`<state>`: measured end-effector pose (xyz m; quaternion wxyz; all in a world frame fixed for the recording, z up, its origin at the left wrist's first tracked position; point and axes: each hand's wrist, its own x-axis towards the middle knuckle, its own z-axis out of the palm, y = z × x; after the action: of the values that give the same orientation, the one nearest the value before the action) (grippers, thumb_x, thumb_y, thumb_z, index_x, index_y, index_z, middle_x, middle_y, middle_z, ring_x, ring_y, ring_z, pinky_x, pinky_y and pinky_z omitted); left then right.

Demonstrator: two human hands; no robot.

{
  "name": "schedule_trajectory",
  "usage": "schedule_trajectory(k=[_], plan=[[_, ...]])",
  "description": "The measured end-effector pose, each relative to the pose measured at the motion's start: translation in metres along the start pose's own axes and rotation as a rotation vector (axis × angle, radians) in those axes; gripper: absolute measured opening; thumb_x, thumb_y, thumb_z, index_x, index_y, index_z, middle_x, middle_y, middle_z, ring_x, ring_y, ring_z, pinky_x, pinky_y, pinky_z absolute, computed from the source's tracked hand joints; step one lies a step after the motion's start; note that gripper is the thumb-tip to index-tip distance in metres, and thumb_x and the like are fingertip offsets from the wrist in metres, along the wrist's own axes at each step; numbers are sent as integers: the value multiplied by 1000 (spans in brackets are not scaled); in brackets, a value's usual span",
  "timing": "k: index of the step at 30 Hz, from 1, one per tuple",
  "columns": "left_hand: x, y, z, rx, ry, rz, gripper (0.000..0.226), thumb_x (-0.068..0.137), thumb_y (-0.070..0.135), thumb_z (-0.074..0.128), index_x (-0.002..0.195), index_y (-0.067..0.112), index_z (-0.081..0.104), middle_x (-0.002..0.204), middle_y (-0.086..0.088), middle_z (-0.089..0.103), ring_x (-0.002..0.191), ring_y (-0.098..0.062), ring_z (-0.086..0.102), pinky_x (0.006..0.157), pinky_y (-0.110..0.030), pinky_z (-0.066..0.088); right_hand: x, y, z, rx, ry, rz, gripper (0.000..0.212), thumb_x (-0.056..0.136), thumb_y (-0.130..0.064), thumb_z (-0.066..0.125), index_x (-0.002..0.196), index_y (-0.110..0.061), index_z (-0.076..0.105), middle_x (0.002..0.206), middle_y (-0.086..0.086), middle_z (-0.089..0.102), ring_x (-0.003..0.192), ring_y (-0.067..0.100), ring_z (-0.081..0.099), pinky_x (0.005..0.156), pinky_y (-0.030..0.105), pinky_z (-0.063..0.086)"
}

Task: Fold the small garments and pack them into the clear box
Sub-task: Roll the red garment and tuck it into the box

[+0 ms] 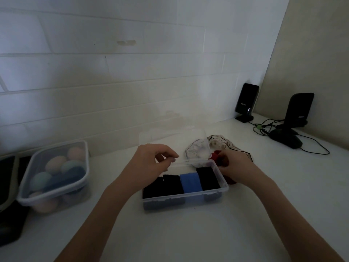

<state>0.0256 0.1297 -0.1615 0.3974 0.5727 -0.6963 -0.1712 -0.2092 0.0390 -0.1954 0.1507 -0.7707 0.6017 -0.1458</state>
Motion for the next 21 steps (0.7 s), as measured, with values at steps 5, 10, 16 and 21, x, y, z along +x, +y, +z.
schedule_trajectory(k=[5,10,16,21], plan=[[1,1,2,-116,43,-35,14,83,10,63,87,20,73,81,3,71,61,-10,68,41,-9,42,1,0,7,-9,171,-37,16,83,-15,52,94,-15,65,88,6,68,83,25,63,74,37,52],[1,0,7,-336,47,-65,40,81,9,67,116,26,59,109,1,67,89,-8,68,66,-24,59,-26,-28,-17,618,502,-234,22,95,-9,44,103,-25,57,84,-6,65,76,14,64,66,29,54],[-1,5,16,-478,-77,-115,50,66,36,72,113,28,59,107,13,67,101,0,63,89,-19,52,-53,-70,-13,1223,-17,-276,35,95,-4,44,97,-31,67,91,-3,73,82,11,70,74,29,59],[4,10,14,-700,23,-249,12,85,9,59,80,11,69,75,-11,73,78,-19,71,75,-28,59,-54,-72,-11,1392,-126,-201,24,93,-12,49,115,-18,59,68,2,64,61,14,61,59,24,54]])
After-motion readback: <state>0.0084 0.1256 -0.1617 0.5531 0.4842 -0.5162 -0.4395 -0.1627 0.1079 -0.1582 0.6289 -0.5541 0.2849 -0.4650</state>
